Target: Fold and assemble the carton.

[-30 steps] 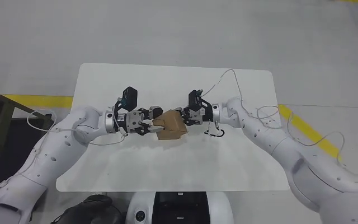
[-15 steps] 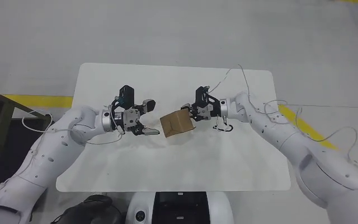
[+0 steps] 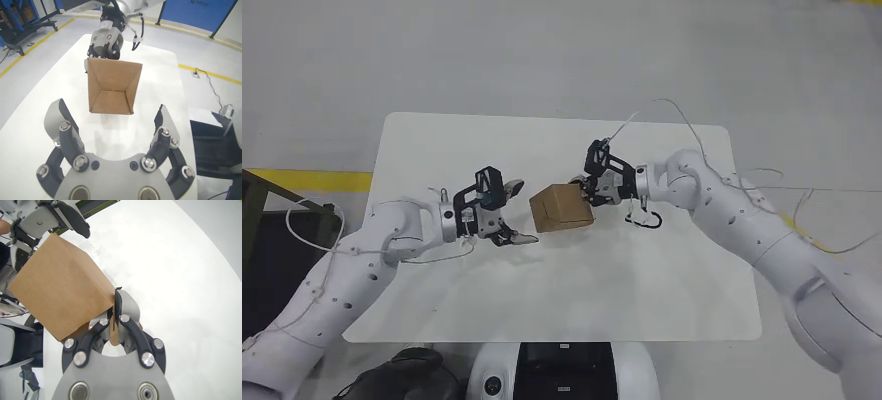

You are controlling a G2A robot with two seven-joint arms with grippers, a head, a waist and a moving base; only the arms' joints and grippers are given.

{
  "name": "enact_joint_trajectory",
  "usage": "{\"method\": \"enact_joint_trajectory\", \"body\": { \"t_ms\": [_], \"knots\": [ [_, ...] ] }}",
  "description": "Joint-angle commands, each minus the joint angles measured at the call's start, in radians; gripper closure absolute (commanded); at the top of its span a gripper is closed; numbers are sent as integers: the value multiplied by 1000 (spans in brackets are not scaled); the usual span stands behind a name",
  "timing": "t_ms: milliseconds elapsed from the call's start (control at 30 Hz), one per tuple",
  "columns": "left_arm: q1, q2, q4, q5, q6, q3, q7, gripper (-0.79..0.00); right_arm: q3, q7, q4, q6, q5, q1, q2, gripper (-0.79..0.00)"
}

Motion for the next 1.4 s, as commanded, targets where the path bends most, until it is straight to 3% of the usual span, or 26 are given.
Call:
{"method": "enact_joint_trajectory", "body": {
  "t_ms": [0, 200, 567, 933, 1367],
  "knots": [
    [-6, -9, 5, 31, 29, 22, 8, -785, 19, 90, -61, 49, 47, -10, 17, 0],
    [-39, -34, 32, 5, 76, 62, -28, -785, 84, 228, -227, 181, 74, -60, 69, 0],
    [-58, -51, 36, -121, 29, 72, -142, -785, 178, 364, -399, 375, 13, -140, 121, 0],
    [-62, -61, 19, -115, 13, 66, -180, -785, 220, 442, -467, 460, -38, -176, 125, 0],
    [-70, -82, 37, -24, -11, 87, -131, -785, 233, 519, -486, 489, -49, -172, 101, 0]
  ]
}}
